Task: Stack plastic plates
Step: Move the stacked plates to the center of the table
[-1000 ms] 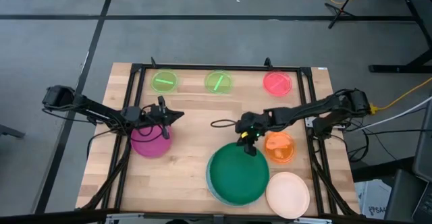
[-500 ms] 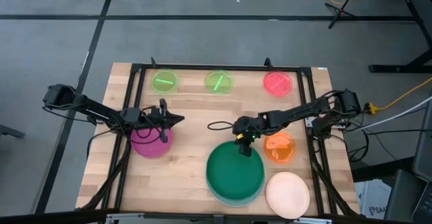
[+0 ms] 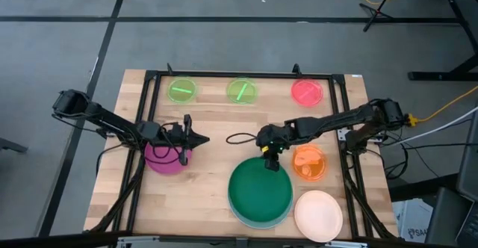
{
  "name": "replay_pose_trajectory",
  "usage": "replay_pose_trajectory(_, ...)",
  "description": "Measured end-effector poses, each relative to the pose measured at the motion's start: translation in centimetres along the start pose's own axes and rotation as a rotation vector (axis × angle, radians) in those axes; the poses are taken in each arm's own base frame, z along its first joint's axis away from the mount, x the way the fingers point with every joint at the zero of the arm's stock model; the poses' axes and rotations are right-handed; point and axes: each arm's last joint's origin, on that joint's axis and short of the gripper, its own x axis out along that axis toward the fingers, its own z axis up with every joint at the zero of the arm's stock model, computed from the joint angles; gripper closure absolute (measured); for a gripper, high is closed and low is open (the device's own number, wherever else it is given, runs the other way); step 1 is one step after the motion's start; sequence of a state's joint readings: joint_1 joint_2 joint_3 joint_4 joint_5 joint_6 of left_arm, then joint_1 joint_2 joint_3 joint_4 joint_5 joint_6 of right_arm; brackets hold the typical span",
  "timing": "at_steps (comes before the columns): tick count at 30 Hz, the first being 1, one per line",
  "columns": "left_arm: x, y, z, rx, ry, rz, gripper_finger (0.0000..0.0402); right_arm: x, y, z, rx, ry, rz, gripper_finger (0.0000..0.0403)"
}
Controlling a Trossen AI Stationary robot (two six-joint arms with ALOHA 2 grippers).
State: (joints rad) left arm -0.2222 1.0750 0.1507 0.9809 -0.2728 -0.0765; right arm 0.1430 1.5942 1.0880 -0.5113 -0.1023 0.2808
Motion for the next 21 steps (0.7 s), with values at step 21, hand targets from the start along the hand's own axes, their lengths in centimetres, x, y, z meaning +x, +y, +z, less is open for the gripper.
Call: replay_pose_trajectory(21, 3.9, -1.5, -1.9, 0.038, 0.139, -0.014, 0.0395, -0.5, 15.3, -8.1, 0.129, 0.109, 0.114, 0.0238)
